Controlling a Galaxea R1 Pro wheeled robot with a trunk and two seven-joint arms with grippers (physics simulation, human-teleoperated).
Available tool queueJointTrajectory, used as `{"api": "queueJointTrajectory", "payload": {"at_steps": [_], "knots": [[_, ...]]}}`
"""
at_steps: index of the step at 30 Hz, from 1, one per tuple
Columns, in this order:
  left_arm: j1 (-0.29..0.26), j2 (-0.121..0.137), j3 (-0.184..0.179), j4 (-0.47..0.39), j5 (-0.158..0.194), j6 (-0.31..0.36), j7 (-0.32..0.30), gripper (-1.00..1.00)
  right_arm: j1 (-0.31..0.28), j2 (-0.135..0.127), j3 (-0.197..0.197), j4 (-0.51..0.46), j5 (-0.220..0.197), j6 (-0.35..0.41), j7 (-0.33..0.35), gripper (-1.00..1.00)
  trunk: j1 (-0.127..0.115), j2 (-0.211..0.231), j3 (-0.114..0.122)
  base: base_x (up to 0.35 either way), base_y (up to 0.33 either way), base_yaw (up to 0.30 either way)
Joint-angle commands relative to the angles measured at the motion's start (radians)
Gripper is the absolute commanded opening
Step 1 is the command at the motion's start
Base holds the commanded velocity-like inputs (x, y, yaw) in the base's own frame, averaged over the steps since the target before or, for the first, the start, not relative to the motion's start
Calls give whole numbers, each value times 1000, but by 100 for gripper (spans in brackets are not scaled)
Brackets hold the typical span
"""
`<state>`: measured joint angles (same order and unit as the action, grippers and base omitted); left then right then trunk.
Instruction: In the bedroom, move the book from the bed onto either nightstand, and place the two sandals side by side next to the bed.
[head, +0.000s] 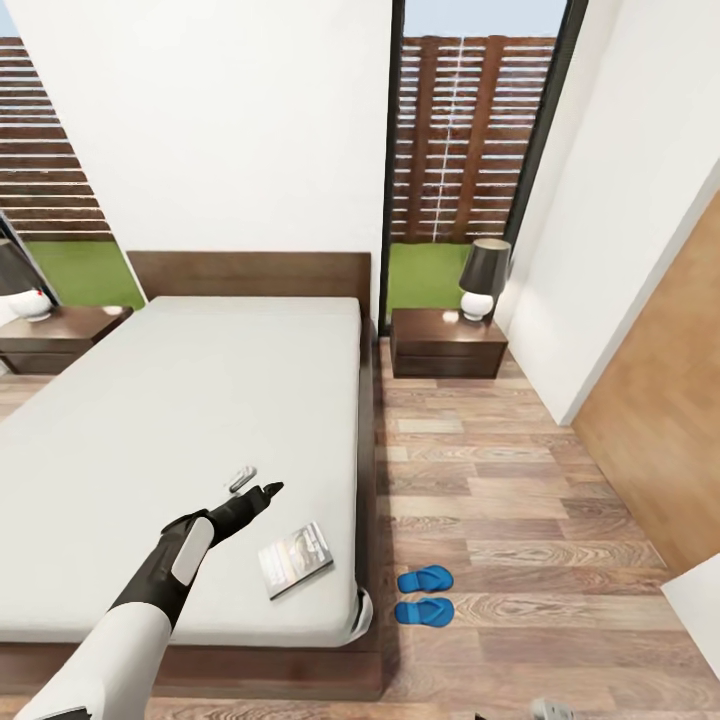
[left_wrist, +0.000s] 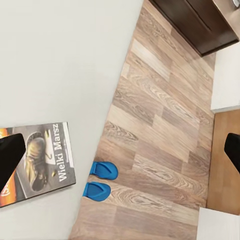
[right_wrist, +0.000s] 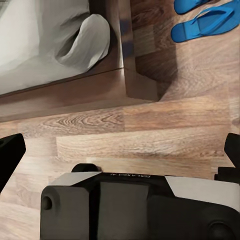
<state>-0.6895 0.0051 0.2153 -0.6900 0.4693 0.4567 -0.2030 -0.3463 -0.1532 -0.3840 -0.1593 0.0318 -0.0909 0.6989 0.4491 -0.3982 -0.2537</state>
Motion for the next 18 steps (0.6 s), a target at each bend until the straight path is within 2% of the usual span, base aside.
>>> {"api": "queueJointTrajectory", "payload": {"at_steps": [1, 18], "knots": [[-1, -1, 4, -1, 5, 8, -3, 100, -1, -1, -4, 1, 3, -4, 4, 100, 1, -2, -3, 186, 0, 0], [-1, -1, 4, 0, 5, 8, -3, 100, 0, -1, -4, 1, 3, -4, 4, 100, 1, -2, -30, 18, 0, 0]]}}
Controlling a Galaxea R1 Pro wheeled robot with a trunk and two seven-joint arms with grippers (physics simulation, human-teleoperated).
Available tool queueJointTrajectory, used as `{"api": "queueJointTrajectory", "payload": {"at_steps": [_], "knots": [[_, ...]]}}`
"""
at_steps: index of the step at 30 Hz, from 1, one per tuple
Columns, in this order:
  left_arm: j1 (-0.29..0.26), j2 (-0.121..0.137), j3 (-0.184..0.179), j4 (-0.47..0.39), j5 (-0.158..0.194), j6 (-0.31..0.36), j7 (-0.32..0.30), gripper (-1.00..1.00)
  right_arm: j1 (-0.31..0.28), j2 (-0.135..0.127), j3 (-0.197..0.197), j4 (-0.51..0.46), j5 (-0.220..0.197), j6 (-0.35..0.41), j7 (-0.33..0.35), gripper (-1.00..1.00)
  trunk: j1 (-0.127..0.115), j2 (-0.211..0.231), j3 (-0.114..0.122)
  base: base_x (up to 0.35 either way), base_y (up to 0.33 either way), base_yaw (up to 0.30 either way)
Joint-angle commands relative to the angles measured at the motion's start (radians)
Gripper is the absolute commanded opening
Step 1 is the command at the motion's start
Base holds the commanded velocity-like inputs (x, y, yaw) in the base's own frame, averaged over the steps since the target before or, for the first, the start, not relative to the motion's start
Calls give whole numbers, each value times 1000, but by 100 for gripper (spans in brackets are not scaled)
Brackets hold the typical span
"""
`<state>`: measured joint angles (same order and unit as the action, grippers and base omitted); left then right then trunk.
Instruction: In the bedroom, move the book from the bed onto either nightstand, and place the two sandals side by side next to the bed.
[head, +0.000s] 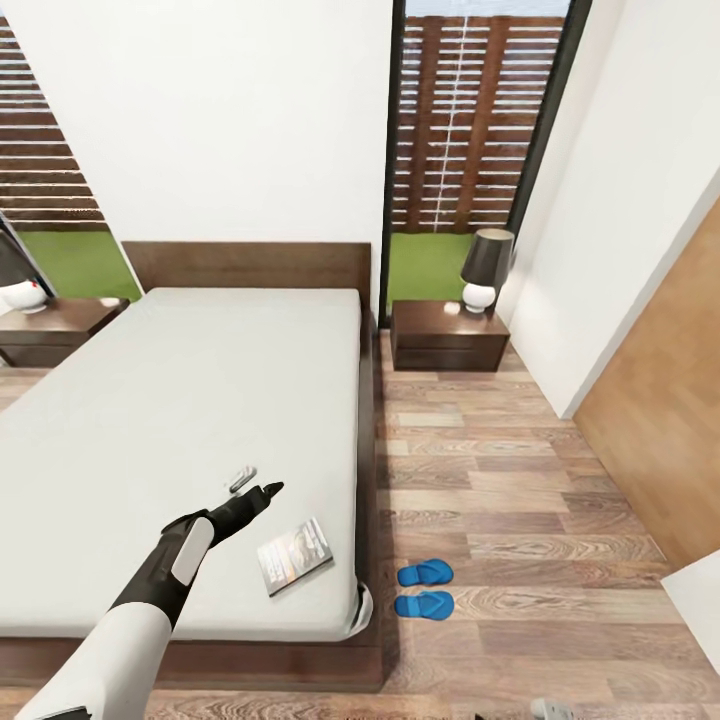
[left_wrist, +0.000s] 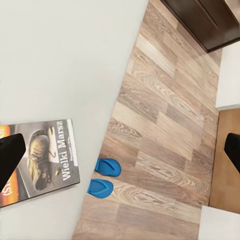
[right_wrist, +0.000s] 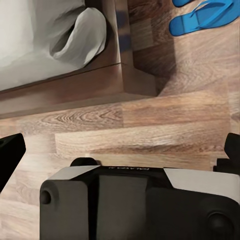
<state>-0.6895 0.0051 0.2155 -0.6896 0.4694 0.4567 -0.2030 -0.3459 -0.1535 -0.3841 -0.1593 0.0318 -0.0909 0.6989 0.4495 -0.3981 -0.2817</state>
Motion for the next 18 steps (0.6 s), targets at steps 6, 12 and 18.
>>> {"api": "queueJointTrajectory", "payload": {"at_steps": [6, 12, 18], "knots": [[-1, -1, 4, -1, 5, 8, -3, 100, -1, 0, -4, 1, 4, -4, 4, 100, 0, -2, -11, 0, 0, 0], [-1, -1, 4, -1, 5, 8, -3, 100, -1, 0, -4, 1, 4, -4, 4, 100, 0, -2, -20, 0, 0, 0], [-1, -1, 4, -1, 5, 8, -3, 100, -1, 0, -4, 1, 4, -4, 4, 100, 0, -2, -30, 0, 0, 0]]}}
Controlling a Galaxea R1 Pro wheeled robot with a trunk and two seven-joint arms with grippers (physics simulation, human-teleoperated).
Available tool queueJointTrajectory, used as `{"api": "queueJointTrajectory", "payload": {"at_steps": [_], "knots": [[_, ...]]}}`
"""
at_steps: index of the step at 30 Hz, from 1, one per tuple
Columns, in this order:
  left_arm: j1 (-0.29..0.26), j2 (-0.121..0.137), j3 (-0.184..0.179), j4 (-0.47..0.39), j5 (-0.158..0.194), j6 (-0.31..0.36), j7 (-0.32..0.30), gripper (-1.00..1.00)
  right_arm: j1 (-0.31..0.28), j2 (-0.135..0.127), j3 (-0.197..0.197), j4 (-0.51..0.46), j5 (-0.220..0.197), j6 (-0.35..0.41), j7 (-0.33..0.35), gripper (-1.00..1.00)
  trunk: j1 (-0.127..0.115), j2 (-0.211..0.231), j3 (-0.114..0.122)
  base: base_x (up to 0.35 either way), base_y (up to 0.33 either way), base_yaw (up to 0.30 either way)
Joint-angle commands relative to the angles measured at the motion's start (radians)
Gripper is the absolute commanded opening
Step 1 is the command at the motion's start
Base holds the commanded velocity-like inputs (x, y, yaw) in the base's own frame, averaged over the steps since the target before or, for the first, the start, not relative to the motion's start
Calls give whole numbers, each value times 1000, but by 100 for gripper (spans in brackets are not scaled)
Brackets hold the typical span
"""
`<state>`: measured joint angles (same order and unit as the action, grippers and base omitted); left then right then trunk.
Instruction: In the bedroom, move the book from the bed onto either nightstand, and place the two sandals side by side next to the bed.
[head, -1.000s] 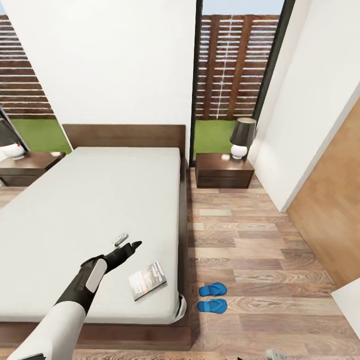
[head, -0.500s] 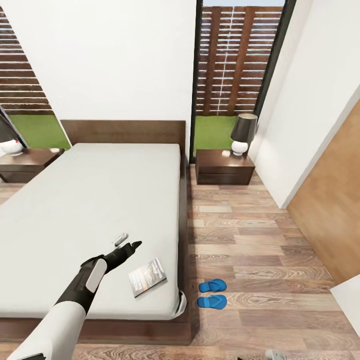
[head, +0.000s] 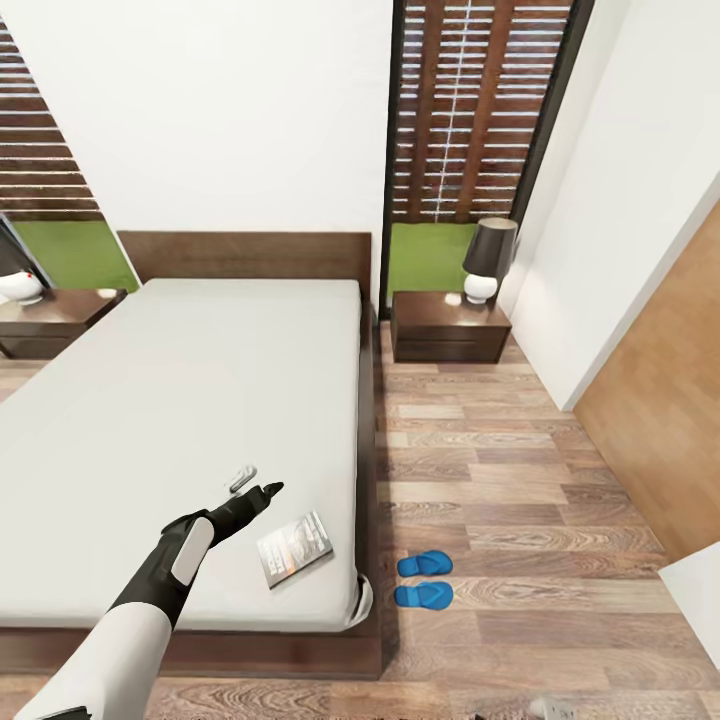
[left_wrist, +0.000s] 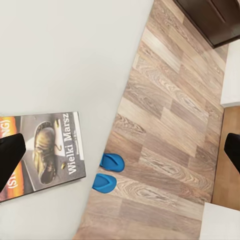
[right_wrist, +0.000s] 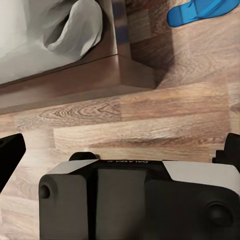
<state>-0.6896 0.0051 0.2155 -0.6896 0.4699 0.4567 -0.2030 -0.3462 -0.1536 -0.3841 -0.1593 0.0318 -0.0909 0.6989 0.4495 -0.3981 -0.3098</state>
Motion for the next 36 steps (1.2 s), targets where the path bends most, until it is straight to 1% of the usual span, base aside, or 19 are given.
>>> {"api": "queueJointTrajectory", "payload": {"at_steps": [1, 4, 6, 8, 11, 12, 13, 14, 15, 17, 20, 21, 22, 23, 26, 28, 31, 35, 36], "knots": [[-1, -1, 4, -1, 5, 8, -3, 100, -1, 0, -4, 1, 4, -4, 4, 100, 0, -2, -3, 0, 0, 0], [-1, -1, 4, -1, 5, 8, -3, 100, -1, -1, -4, 0, 4, -3, 6, 100, 0, -2, -8, 0, 0, 0], [-1, -1, 4, -1, 5, 8, -3, 100, -1, -12, -6, -5, 3, 3, 13, 100, 0, -2, -11, 0, 0, 0], [-1, -1, 4, -1, 6, 8, -3, 100, -1, -41, -7, -8, 2, 6, 13, 100, 0, -2, -14, 0, 0, 0], [-1, -1, 4, -1, 6, 8, -3, 100, -3, -108, -12, -21, 1, 41, 15, 100, 0, -2, -19, 0, 0, 0], [-1, -1, 4, -1, 6, 8, -3, 100, -3, -126, -14, -38, 1, 69, 16, 100, 0, -2, -20, 0, 0, 0], [-1, -1, 4, -1, 6, 9, -3, 100, -3, -133, -14, -53, 1, 95, 16, 100, 0, -2, -22, 0, 0, 0], [-1, -1, 4, -1, 6, 9, -3, 100, -4, -143, -15, -81, 1, 150, 16, 100, 0, -2, -24, 0, 0, 0], [-1, -1, 3, 0, 6, 9, -3, 100, -4, -151, -15, -131, 2, 241, 17, 100, 0, -2, -25, 0, 0, 0], [-1, -1, 3, 0, 7, 9, -3, 100, -4, -154, -15, -187, 2, 318, 18, 100, 0, -2, -28, 0, 0, 0], [-1, -2, 3, 1, 7, 9, -3, 100, -4, -159, -15, -264, 1, 387, 31, 100, 0, -2, -33, 0, 0, 0], [-1, -2, 2, 1, 7, 9, -3, 100, -4, -160, -15, -273, 1, 394, 43, 100, 0, -2, -34, 0, 0, 0], [-1, -2, 2, 1, 7, 9, -3, 100, -4, -162, -15, -287, 1, 405, 81, 100, 0, -2, -36, 0, 0, 0], [-1, -2, 2, 1, 7, 9, -3, 100, -4, -163, -15, -295, 1, 413, 138, 100, 0, -2, -38, 0, 0, 0], [-1, -2, 2, 1, 7, 10, -3, 100, -4, -165, -14, -306, 2, 427, 346, 100, 0, -2, -42, 0, 0, 0], [-1, -2, 2, 0, 7, 10, -3, 100, -4, -163, -13, -308, 3, 431, 433, 100, 0, -2, -45, 0, 0, 0], [-1, -2, 2, 0, 7, 11, -4, 100, -4, -163, -13, -299, 5, 424, 474, 100, 0, -2, -50, 0, 0, 0], [0, -2, 2, 1, 8, 11, -30, 100, -4, -162, -11, -295, 7, 419, 480, 100, 0, -2, -56, 0, 0, 0], [0, -2, 3, 1, 8, 11, -48, 100, -4, -161, -10, -294, 8, 417, 480, 100, 0, -2, -58, 0, 0, 0]]}}
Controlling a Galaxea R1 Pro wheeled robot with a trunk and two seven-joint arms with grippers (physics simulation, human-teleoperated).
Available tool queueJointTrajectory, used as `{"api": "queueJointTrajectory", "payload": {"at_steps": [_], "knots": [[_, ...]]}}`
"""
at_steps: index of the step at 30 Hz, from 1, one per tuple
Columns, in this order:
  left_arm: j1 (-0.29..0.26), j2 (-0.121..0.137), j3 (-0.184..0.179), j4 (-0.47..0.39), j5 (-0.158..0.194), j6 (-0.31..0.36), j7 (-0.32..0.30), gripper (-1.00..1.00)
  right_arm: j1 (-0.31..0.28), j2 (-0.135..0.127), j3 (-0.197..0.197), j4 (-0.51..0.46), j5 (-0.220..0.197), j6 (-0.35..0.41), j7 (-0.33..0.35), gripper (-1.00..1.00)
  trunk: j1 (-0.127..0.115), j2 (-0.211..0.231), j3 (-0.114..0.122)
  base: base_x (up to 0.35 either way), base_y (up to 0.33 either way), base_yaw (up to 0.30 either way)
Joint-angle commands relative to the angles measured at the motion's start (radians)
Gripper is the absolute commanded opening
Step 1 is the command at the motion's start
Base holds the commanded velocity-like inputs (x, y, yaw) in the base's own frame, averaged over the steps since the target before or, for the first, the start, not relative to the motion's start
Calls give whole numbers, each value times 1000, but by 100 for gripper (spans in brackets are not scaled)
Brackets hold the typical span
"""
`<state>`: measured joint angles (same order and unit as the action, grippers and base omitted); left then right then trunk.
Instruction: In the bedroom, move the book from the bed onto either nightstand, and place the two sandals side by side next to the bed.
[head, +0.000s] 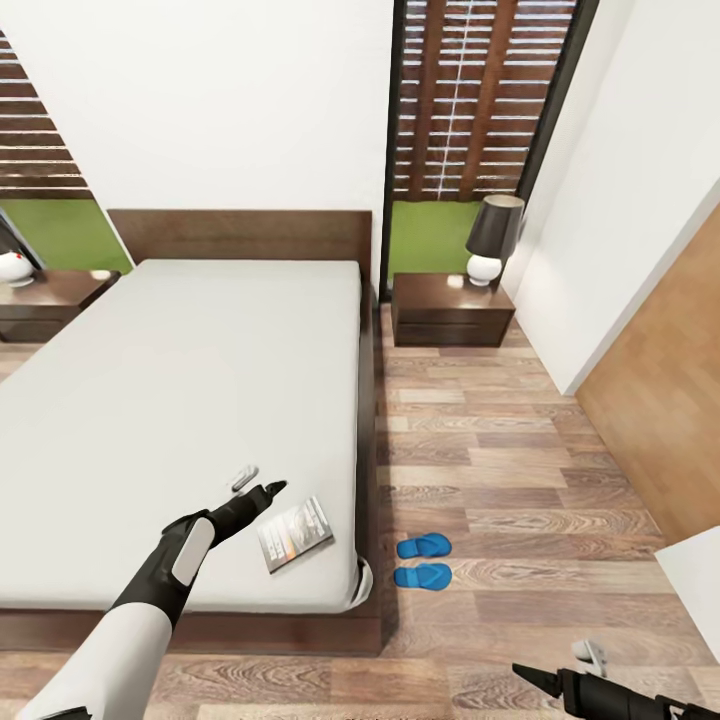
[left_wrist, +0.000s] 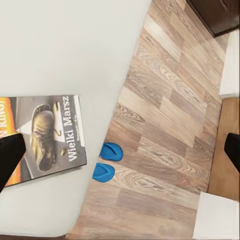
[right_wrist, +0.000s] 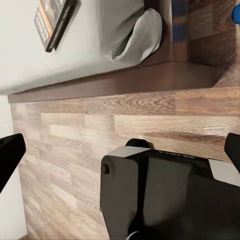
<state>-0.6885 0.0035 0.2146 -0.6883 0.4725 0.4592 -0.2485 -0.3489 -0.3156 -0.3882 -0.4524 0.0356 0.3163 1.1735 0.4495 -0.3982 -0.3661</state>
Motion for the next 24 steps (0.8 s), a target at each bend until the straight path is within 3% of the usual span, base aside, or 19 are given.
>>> {"api": "queueJointTrajectory", "payload": {"at_steps": [1, 4, 9, 24], "knots": [[-1, 0, 4, -1, 5, 9, -13, 100, -1, 1, -6, 0, 4, 8, 5, 100, 0, -2, -3, 0, 0, 0], [1, 2, 5, -1, 4, 9, -64, 100, -1, 5, -4, 20, 5, -38, -26, 100, 0, -2, -8, 0, 0, 0], [1, 4, 6, -2, 3, 9, -79, 100, -1, 10, -5, 59, 5, -109, -58, 100, 0, -2, -16, 0, 0, 0], [1, 9, 7, -5, 4, 10, -86, 100, -1, 9, -6, 67, 6, -123, -63, 100, 0, -2, -39, 0, 0, 0]]}}
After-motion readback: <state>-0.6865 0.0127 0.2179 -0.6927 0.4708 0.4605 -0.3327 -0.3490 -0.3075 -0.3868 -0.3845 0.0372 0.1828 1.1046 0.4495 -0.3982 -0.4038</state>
